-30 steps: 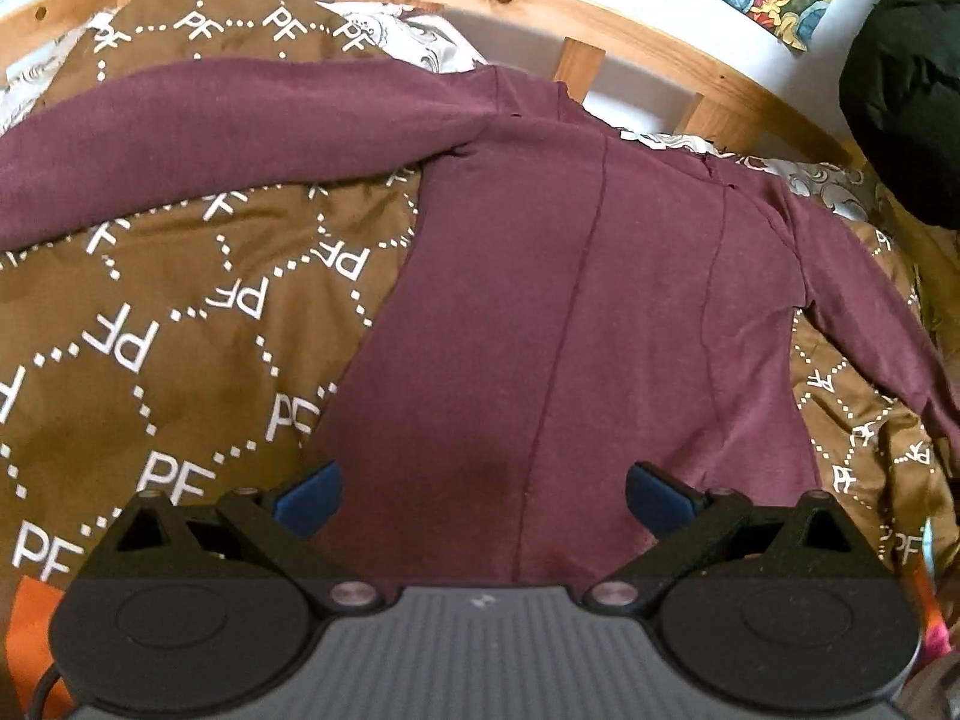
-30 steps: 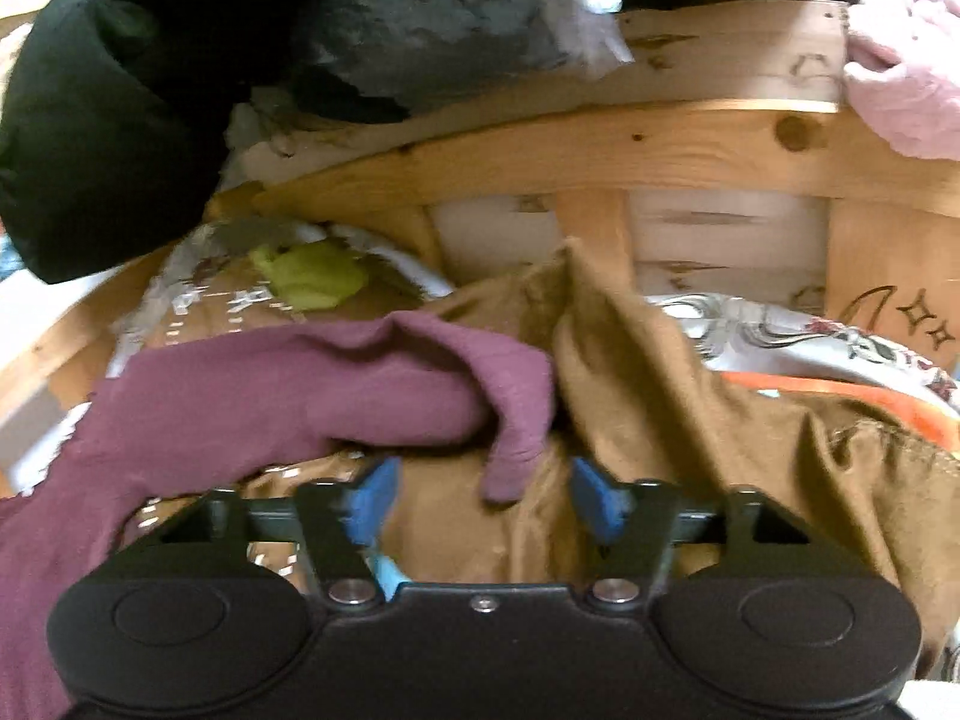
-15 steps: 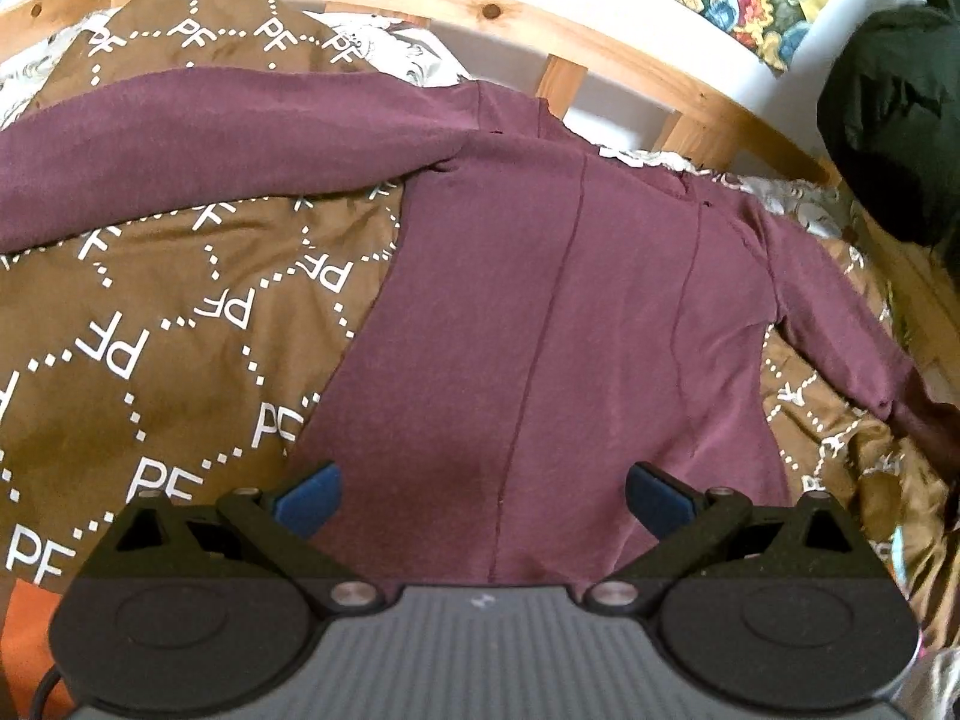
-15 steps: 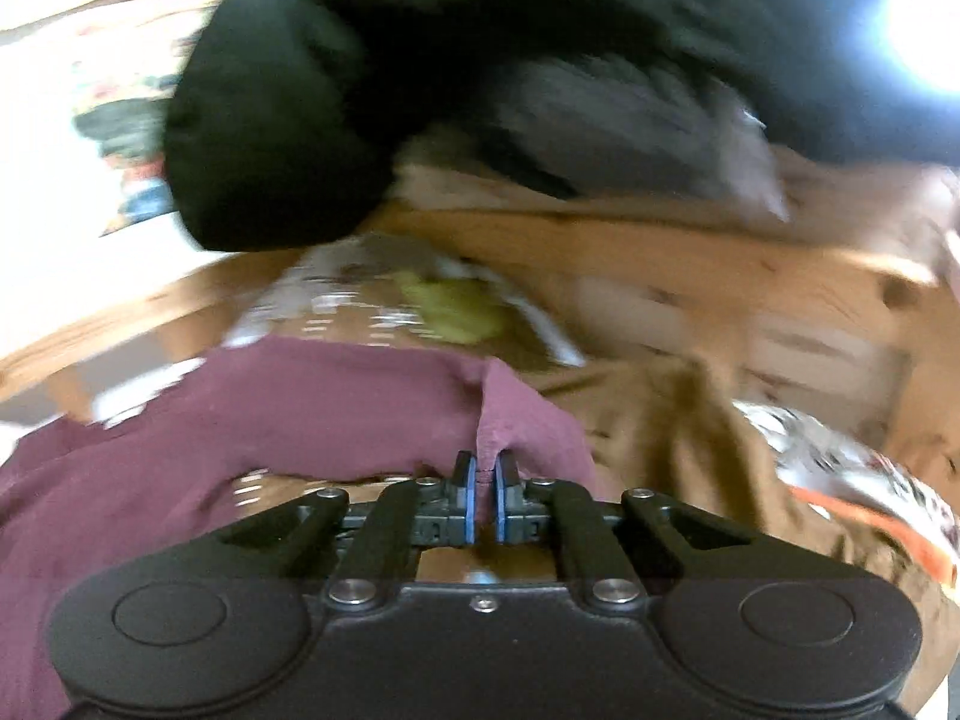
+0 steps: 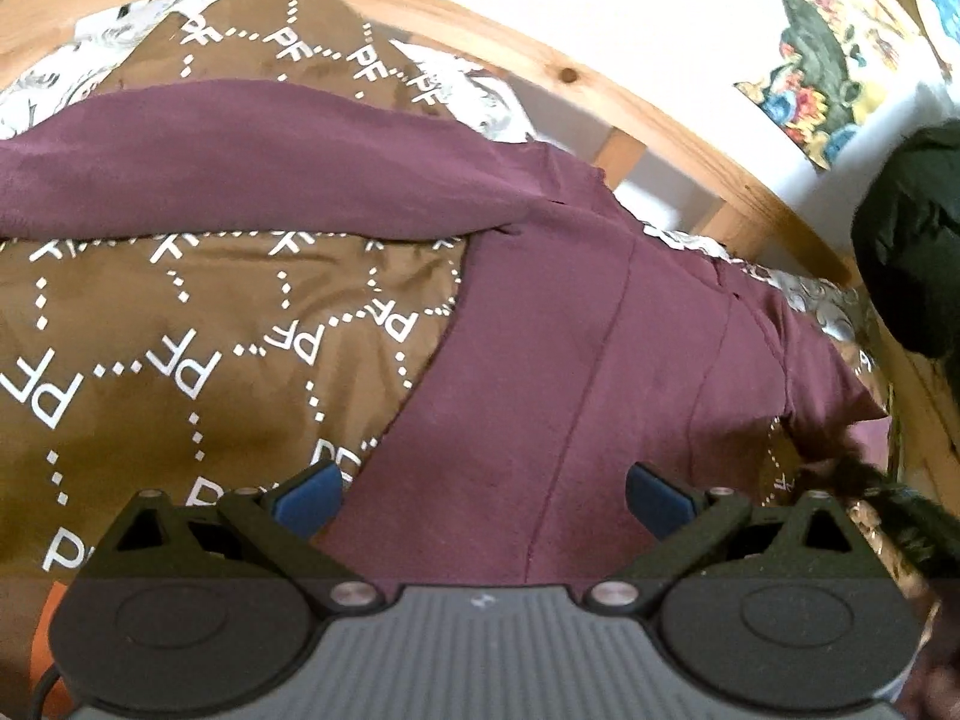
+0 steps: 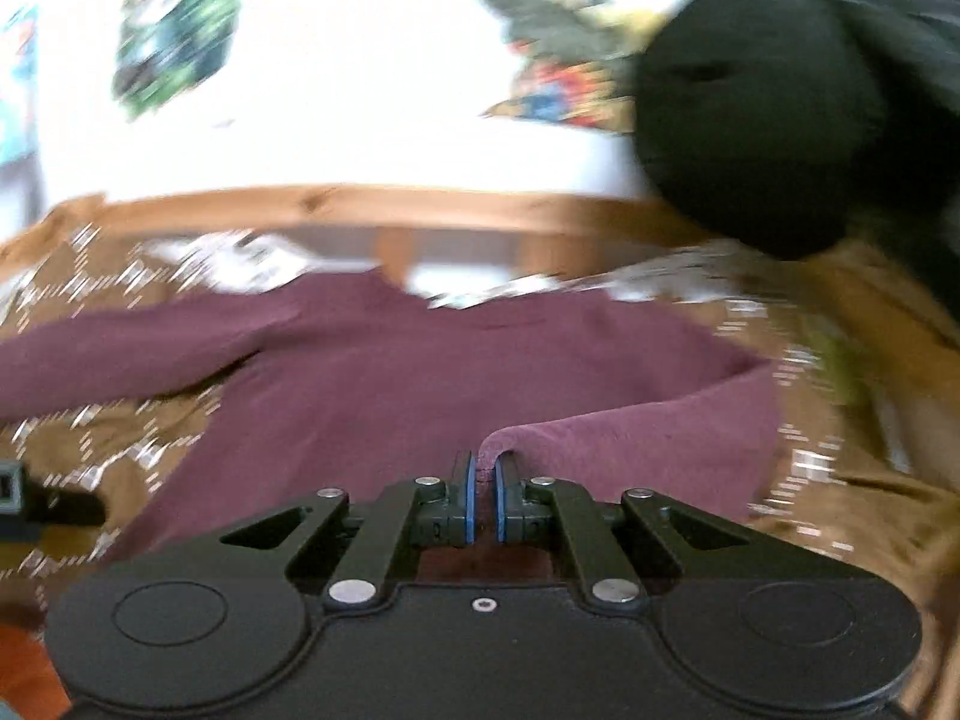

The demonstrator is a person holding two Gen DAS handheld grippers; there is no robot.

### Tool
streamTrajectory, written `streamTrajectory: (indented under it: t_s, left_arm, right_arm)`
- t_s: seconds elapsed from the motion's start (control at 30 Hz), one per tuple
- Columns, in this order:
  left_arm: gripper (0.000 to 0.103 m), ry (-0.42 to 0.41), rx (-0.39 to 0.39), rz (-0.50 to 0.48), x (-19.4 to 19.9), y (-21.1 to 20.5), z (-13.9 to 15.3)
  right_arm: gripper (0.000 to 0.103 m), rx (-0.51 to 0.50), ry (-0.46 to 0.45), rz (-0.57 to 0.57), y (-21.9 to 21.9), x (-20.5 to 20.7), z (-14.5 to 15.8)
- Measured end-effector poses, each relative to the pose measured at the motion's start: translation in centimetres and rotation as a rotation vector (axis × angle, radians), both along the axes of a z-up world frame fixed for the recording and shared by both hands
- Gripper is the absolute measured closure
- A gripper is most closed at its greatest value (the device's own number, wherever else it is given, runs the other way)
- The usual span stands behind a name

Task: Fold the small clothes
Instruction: 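Fold the gripped side and sleeve across the shirt body with the right tool, release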

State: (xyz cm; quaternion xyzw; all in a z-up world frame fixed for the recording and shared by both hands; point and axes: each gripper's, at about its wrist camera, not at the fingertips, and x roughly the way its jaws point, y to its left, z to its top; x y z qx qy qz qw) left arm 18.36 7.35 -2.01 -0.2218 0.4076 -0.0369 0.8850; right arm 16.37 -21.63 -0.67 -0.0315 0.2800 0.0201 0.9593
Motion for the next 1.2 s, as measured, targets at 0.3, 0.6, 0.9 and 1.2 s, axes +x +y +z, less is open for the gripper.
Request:
streamTrajectory:
  t_s: [0.3,0.6,0.9,1.2]
  left_arm:
    - [0.001,0.036,-0.078,0.088,1.2,2.4,-1.3]
    - [0.001,0.041,-0.066,0.098,1.7,2.3,-1.9]
    - [0.001,-0.020,0.016,-0.038,3.2,-2.2,-2.2]
    - [0.001,0.046,0.133,-0.123,6.5,-7.2,-5.1]
  right_arm:
    - [0.097,0.012,0.110,0.234,9.0,3.2,-3.9]
    - [0.048,0.177,0.212,0.360,8.1,2.8,-5.5]
    - [0.012,-0.010,0.156,0.319,-0.2,1.8,-4.9]
    - [0.015,-0.536,0.020,0.052,-7.8,5.9,-11.3]
